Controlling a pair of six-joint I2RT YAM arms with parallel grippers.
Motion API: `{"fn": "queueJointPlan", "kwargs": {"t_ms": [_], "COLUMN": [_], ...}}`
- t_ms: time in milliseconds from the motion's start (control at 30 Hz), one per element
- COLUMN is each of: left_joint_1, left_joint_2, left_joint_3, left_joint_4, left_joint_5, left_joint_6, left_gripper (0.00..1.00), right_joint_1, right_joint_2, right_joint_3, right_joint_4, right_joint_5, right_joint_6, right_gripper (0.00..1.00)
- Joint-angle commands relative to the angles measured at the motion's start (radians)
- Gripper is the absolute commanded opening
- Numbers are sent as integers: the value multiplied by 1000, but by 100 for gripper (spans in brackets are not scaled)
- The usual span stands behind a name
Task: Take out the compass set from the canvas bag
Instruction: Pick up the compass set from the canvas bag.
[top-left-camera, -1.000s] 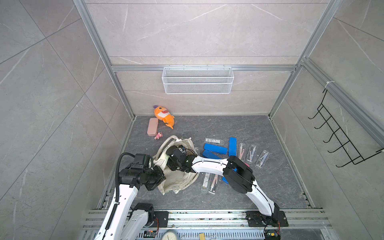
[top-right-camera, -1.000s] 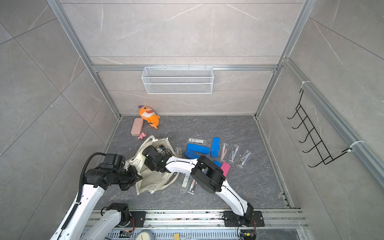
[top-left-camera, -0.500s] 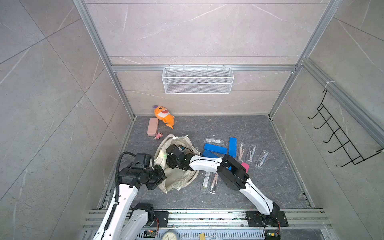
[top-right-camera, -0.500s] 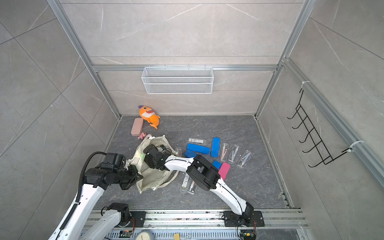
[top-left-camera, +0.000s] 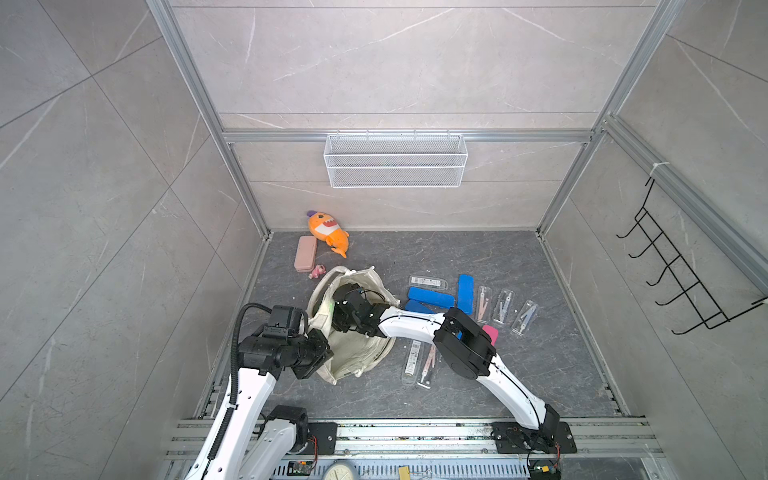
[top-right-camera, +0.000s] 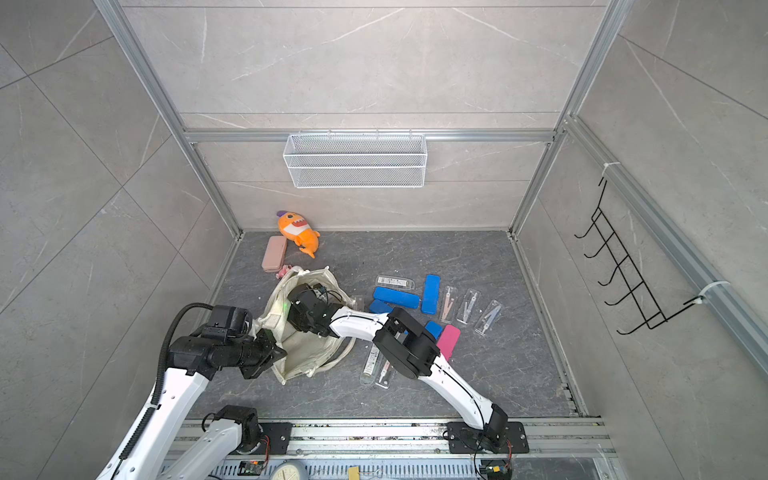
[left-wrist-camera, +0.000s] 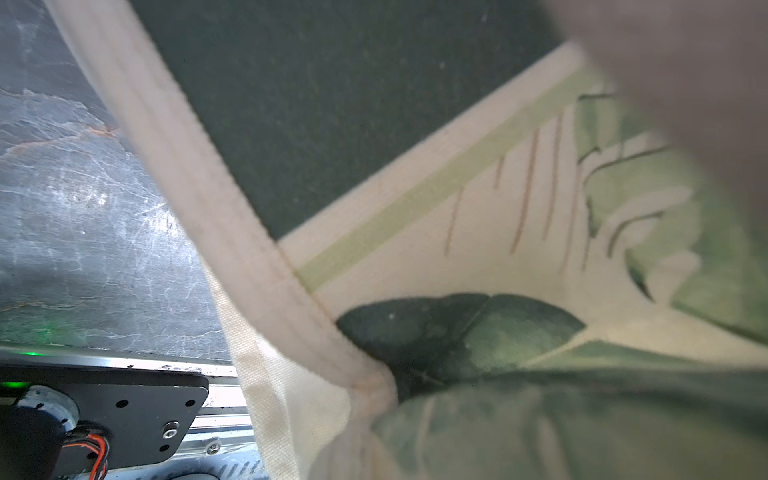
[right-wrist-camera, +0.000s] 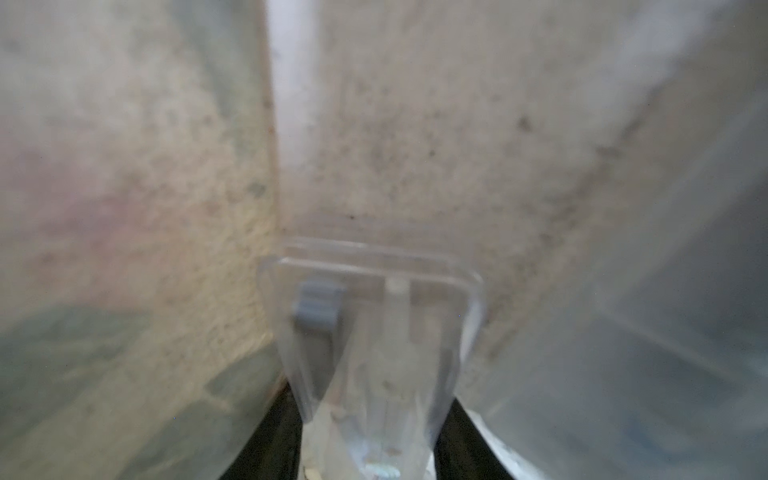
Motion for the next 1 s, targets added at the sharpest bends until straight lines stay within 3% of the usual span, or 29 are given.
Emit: {"fn": "queueJointPlan", "kwargs": {"t_ms": [0, 167, 667, 967], "left_joint_1": [-8, -8, -9, -7], "left_joint_2": [-1, 3, 18, 31], "left_joint_3": [1, 0, 2, -5], "left_joint_4": [-38, -26, 27, 52], "left_joint_5": [16, 15, -11, -6], "left_joint_6": [-13, -22, -77, -91], "left_gripper": [0, 0, 0, 0], "right_joint_1": [-4, -2, 28, 40], "right_joint_2": [3, -58, -334, -517], "right_joint_3": [56, -11, -412, -523], "right_joint_4": [66, 76, 191, 64], "right_joint_5": [-43, -40, 8, 75], "right_joint_6": [-68, -84, -118, -235], "right_gripper": [25, 23, 22, 22]}}
